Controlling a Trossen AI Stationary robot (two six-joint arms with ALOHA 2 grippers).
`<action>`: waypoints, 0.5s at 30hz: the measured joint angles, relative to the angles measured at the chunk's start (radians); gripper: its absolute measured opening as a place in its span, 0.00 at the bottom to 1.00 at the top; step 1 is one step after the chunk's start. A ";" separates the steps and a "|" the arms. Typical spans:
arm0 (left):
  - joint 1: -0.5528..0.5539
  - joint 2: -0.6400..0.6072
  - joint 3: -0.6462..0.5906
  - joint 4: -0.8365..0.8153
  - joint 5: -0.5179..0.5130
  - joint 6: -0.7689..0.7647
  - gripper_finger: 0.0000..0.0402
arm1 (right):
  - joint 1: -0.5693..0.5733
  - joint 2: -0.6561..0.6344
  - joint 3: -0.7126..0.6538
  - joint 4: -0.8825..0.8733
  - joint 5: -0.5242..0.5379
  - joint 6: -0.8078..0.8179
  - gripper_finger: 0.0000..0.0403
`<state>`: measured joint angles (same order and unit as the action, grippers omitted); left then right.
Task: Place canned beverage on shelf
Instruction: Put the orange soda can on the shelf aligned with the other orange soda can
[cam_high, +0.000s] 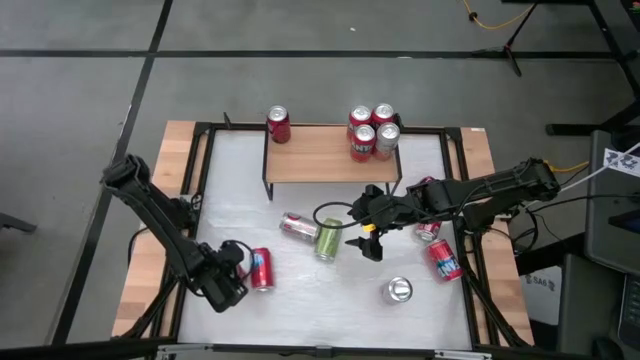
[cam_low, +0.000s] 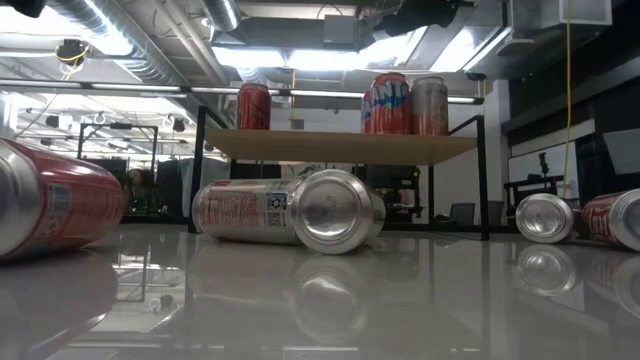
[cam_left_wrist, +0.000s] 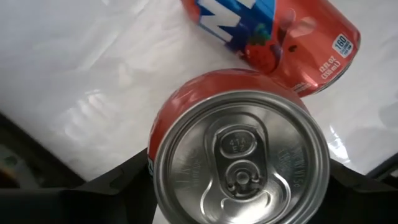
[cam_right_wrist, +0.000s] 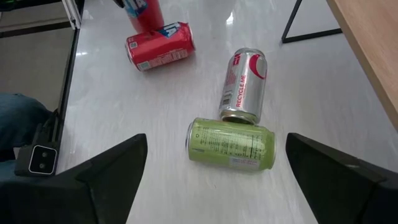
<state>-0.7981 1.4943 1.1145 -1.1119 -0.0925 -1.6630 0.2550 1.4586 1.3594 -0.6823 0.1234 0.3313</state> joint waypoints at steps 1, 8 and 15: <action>0.005 -0.015 0.000 -0.012 0.008 0.001 0.68 | 0.000 0.000 0.000 0.000 0.000 0.000 0.92; 0.085 -0.131 0.000 -0.041 0.109 0.119 0.68 | 0.000 0.000 0.000 0.000 0.000 0.000 0.92; 0.240 -0.173 0.088 -0.084 0.126 0.358 0.68 | 0.000 0.000 0.000 0.000 0.000 0.000 0.92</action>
<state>-0.5577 1.3212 1.2021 -1.1954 0.0336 -1.3051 0.2552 1.4586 1.3594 -0.6823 0.1232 0.3313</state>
